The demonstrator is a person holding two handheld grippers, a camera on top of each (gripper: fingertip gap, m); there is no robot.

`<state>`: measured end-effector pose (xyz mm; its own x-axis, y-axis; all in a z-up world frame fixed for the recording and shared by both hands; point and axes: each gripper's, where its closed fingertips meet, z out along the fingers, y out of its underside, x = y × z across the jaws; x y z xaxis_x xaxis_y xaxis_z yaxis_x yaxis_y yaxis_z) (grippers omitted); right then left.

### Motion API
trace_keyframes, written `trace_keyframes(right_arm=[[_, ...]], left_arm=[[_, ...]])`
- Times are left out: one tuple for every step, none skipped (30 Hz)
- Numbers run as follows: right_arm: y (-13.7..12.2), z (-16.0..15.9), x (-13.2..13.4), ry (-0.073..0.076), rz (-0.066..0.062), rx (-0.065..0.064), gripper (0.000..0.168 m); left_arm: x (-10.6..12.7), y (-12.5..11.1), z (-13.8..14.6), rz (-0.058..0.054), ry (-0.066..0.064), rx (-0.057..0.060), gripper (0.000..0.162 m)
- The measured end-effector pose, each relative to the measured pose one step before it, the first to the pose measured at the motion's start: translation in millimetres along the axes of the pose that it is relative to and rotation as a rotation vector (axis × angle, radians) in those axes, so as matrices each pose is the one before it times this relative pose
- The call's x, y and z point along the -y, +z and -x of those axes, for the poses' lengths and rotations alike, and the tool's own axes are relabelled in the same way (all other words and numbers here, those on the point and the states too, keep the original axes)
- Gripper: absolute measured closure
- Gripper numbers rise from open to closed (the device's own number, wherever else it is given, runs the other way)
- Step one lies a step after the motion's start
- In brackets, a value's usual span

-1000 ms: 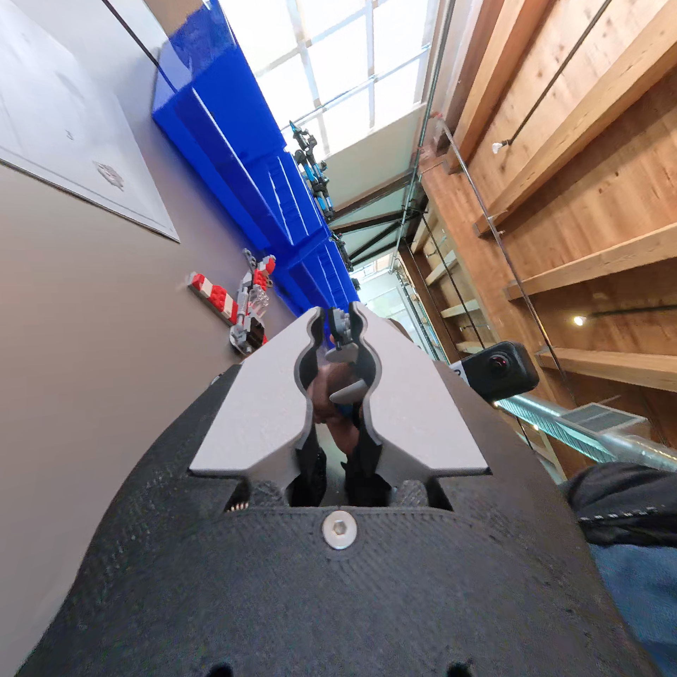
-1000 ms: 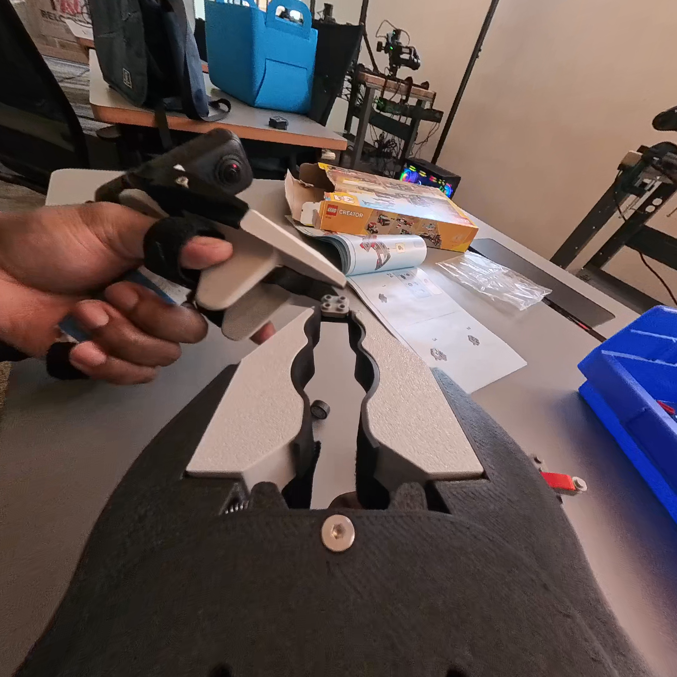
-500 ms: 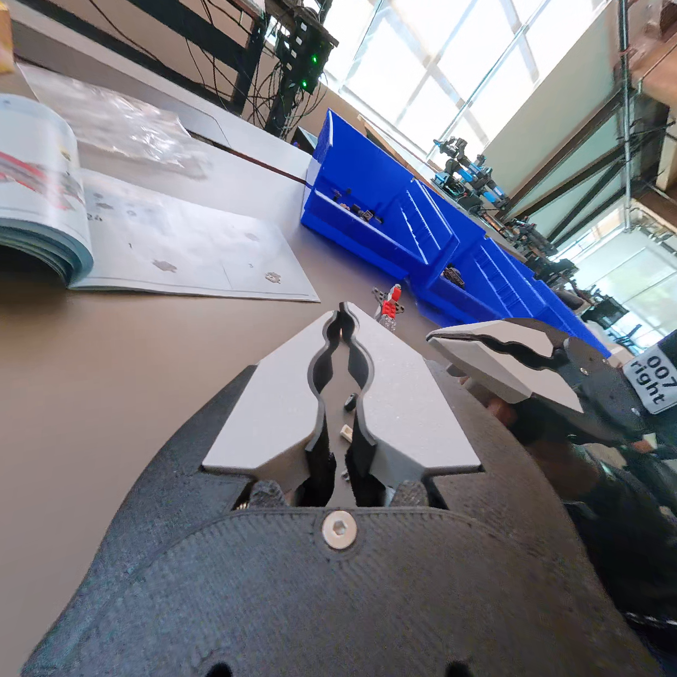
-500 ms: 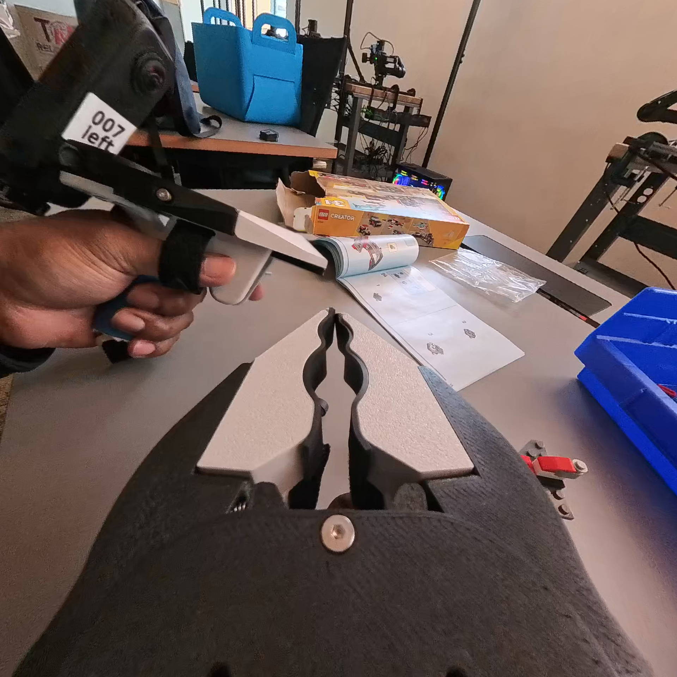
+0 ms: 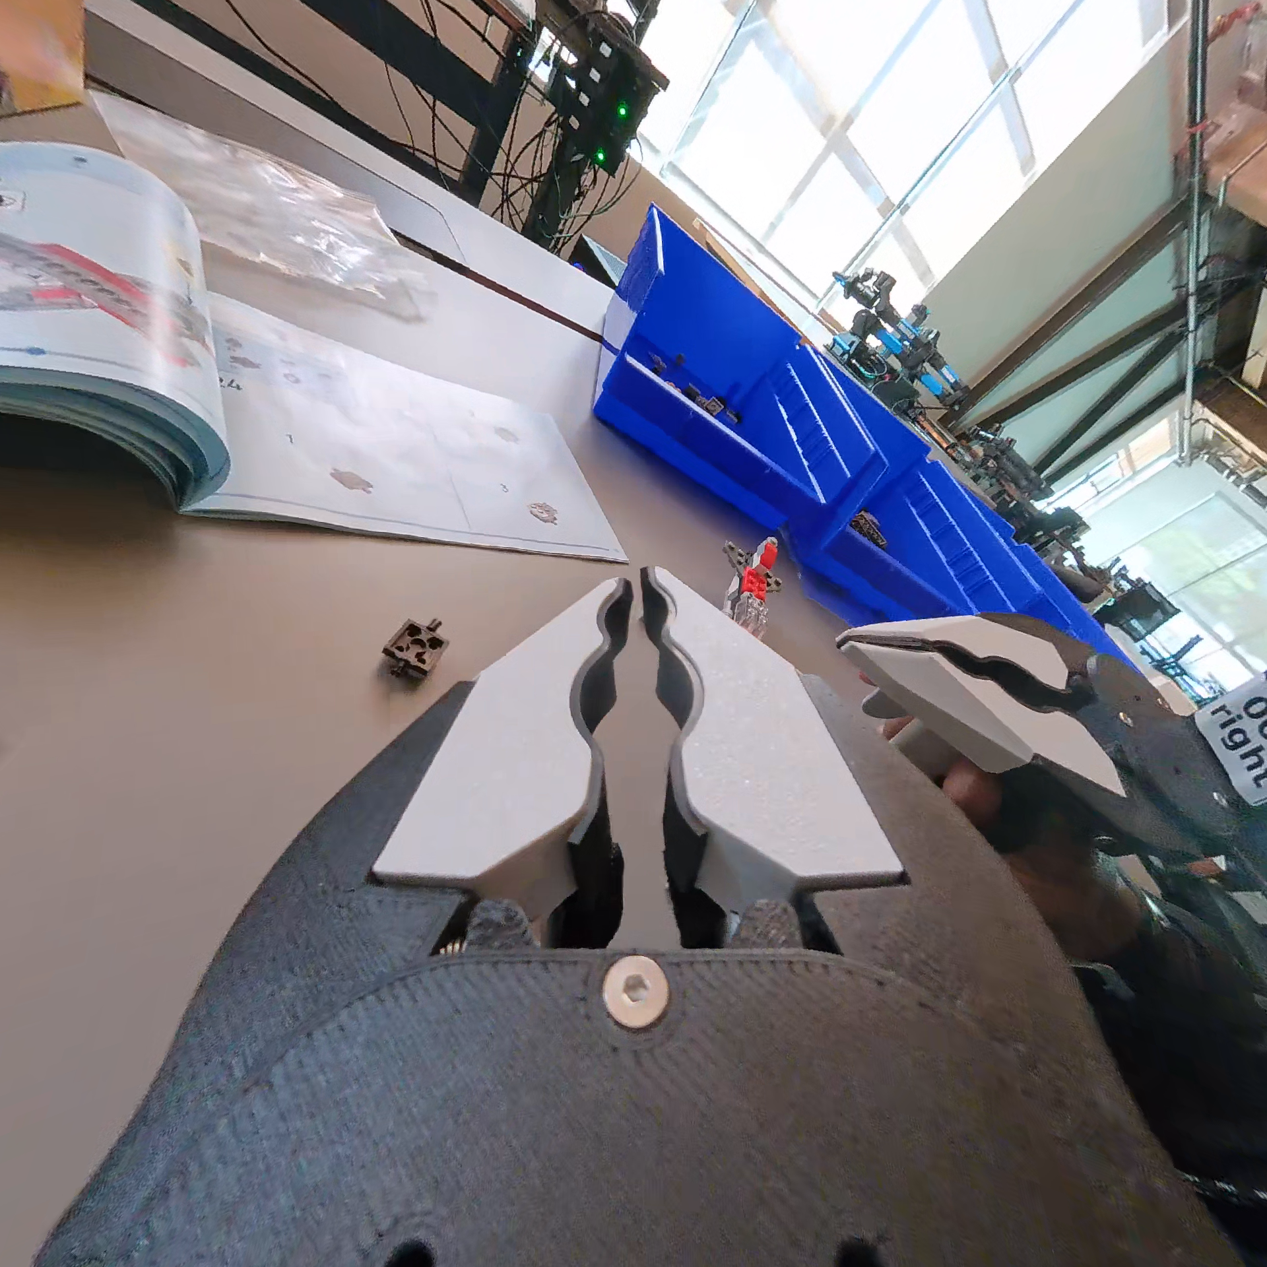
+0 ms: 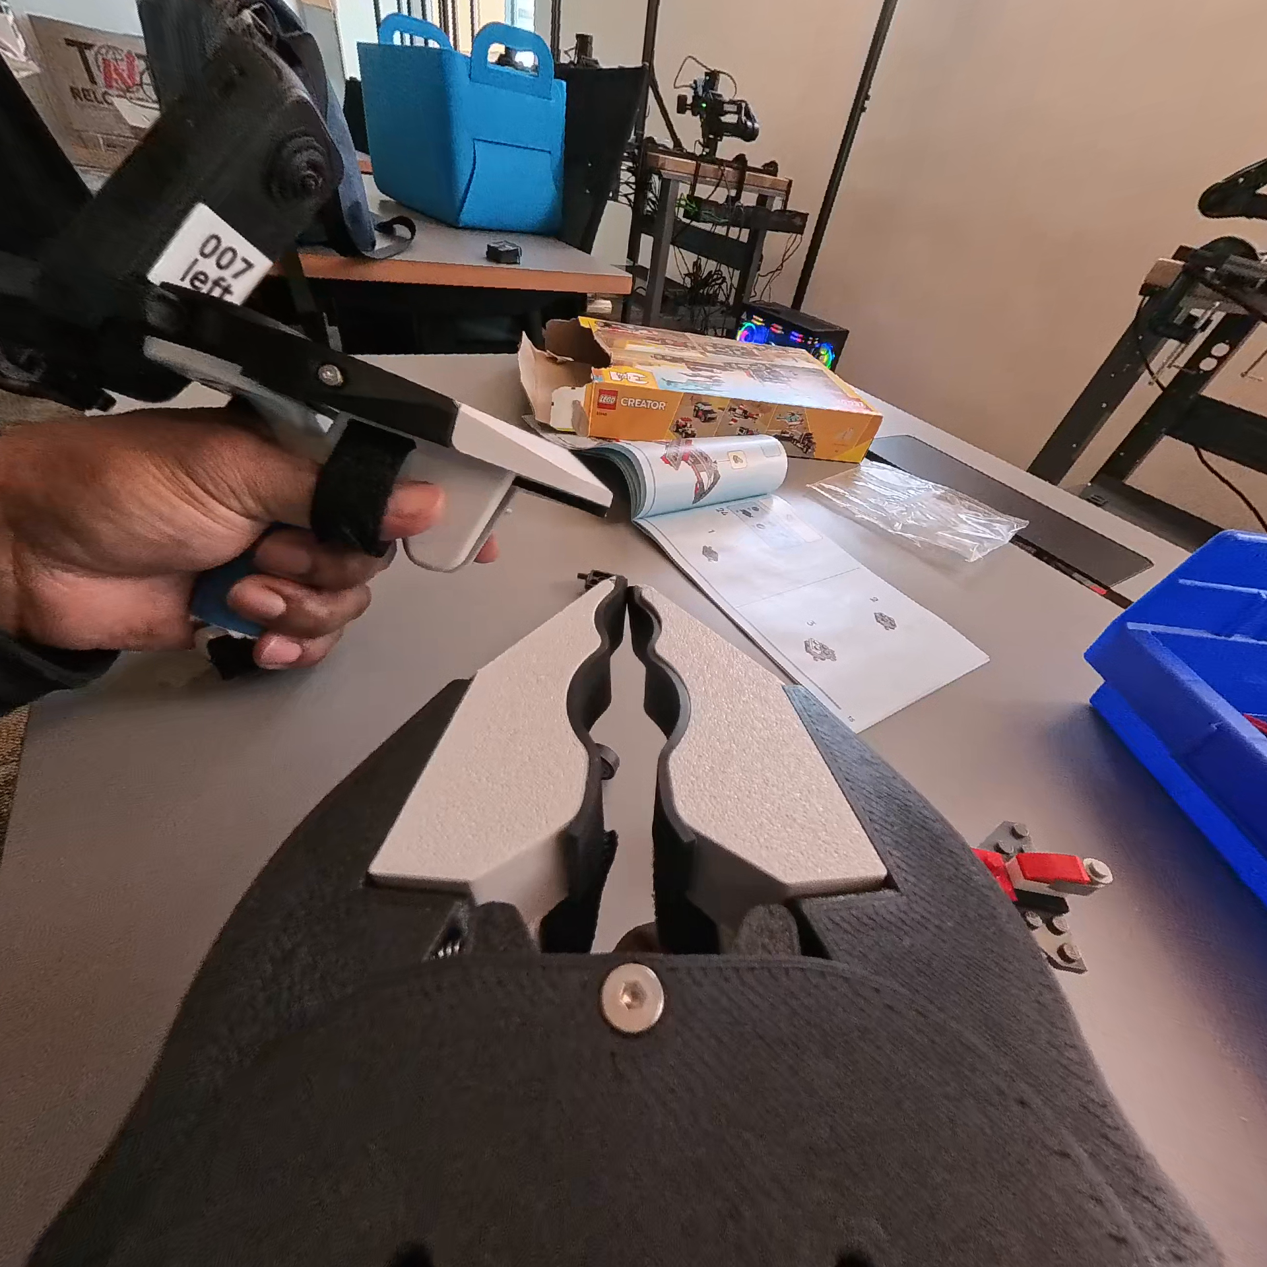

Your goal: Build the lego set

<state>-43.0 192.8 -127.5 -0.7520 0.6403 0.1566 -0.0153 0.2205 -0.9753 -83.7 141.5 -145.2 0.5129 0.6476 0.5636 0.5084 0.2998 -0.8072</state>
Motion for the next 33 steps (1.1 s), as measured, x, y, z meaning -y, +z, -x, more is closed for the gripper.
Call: trace_keyframes(right_arm=[[0.0,0.37,0.01,0.002,-0.0001,0.0016,0.168],[0.13,0.36,0.13,0.0015,-0.0008,0.0014,0.168],[0.19,0.42,0.26,0.0016,-0.0009,0.0014,0.168],[0.06,0.44,0.25,0.0015,-0.0009,0.0015,0.168],[0.22,0.41,0.32,0.001,-0.0005,0.0013,0.168],[0.12,0.31,0.37,0.0005,-0.0009,0.0007,0.168],[0.11,0.35,0.48,0.0004,-0.001,0.0012,0.168],[0.22,0.35,0.05,0.0006,0.0009,0.0005,0.168],[0.27,0.01,0.03,0.0003,0.0011,-0.0012,0.167],[0.29,0.02,-0.07,0.0009,0.0018,-0.0009,0.167],[0.4,-0.07,-0.36,0.0014,0.0033,-0.0013,0.166],[0.35,-0.14,-0.18,0.0008,0.0028,-0.002,0.166],[0.56,0.39,-0.15,0.0002,0.0021,0.0011,0.166],[0.55,0.41,-0.29,0.0009,0.0047,0.0017,0.167],[0.86,0.0,-0.81,0.0003,0.0093,-0.001,0.168],[1.07,-0.35,-1.48,-0.0006,0.0142,-0.0028,0.168],[0.87,0.91,-1.22,-0.0012,0.0122,0.0058,0.168],[0.58,0.11,-0.5,-0.0001,0.0084,0.0,0.168],[0.16,-0.95,-0.1,0.0001,0.0045,-0.0071,0.168],[0.18,0.3,0.06,0.0013,0.0031,0.0017,0.168],[0.35,-0.34,-0.03,0.0017,0.0015,-0.0024,0.168],[0.23,-0.45,0.23,-0.0011,-0.0011,-0.0046,0.168],[0.21,0.14,1.09,-0.0003,-0.0065,-0.0002,0.168],[0.22,-0.57,1.35,0.0074,-0.007,-0.0033,0.168],[0.24,-2.7,1.08,0.0137,-0.0058,-0.0156,0.168],[0.1,-3.16,1.24,0.0133,-0.0076,-0.0158,0.168],[0.77,0.27,-0.23,0.0087,0.0009,0.0077,0.168],[0.69,1.52,-1.32,0.0031,0.0068,0.0153,0.168],[0.8,0.92,-0.52,-0.0046,0.0047,0.0083,0.168],[0.61,0.56,-0.59,-0.009,0.0066,0.0015,0.168],[0.09,1.43,-0.08,-0.008,0.0042,0.0011,0.168],[0.75,1.17,1.19,-0.0066,-0.0024,-0.0001,0.168],[-0.02,0.29,1.39,-0.0043,-0.0036,-0.0021,0.168]], left_arm=[[0.29,-0.45,-1.2,0.0003,0.013,-0.0029,0.16],[0.35,-0.44,-1.28,0.0001,0.0142,-0.0029,0.161],[-0.06,-0.36,-0.38,0.0039,0.0137,0.0035,0.161],[-0.57,-0.25,-0.27,0.0073,0.0151,0.0038,0.161],[-0.45,-0.12,-0.99,0.0064,0.0165,-0.0016,0.161],[-0.33,-0.16,-1.05,0.006,0.0149,-0.0018,0.161],[0.62,-0.36,0.03,-0.0002,0.0105,0.0056,0.161],[1.2,-0.65,0.75,-0.0051,0.0041,0.0076,0.161],[0.91,-0.36,0.96,-0.0043,-0.0023,0.0052,0.161],[0.07,-0.13,1.49,0.0003,-0.0066,0.0046,0.161],[-0.22,-0.19,2.53,0.0021,-0.0082,0.0092,0.161],[-0.03,-0.82,2.81,0.0011,-0.004,0.008,0.161],[-0.47,-1.03,1.72,0.0081,0.0045,0.0005,0.161],[-1.61,-1.23,1.96,0.021,0.0132,0.0021,0.161],[-1.87,-1.58,4.13,0.0259,0.0226,0.0173,0.161],[-0.9,-2.23,6.79,0.0185,0.0287,0.0332,0.161],[-0.54,-2.34,8.61,0.0139,0.0258,0.0405,0.162],[-1.12,-1.99,9.53,0.0139,0.0187,0.0414,0.161],[-2.75,-0.87,9.27,0.021,0.0129,0.0364,0.161],[-4.83,0.54,9.25,0.0295,0.0096,0.0378,0.161],[-4.2,1.02,8.57,0.0227,0.0043,0.0396,0.161],[-2.49,1.57,3.33,0.015,-0.0014,0.0151,0.161],[-1.48,1.96,-1.35,0.0174,0.008,-0.0036,0.161],[-1.87,2.75,-1.19,0.022,0.0279,0.0098,0.154],[-2.66,3.84,-1.87,0.0277,0.0282,0.0067,0.146],[-2.39,4.22,-2.67,0.0287,0.0279,-0.0002,0.138],[-0.02,3.96,-1.34,0.0162,0.0342,0.0076,0.133],[1.96,3.42,-0.17,0.0075,0.0362,0.0142,0.128],[2.11,3.24,-0.53,0.0112,0.0318,0.0071,0.125],[2.01,3.33,-0.47,0.0139,0.0242,0.0018,0.122],[2.15,3.04,0.23,0.0094,0.0204,0.004,0.121],[1.0,3.01,-0.46,0.0106,0.0181,-0.0015,0.121],[-1.56,3.47,-1.42,0.0211,0.0098,-0.0089,0.121]])
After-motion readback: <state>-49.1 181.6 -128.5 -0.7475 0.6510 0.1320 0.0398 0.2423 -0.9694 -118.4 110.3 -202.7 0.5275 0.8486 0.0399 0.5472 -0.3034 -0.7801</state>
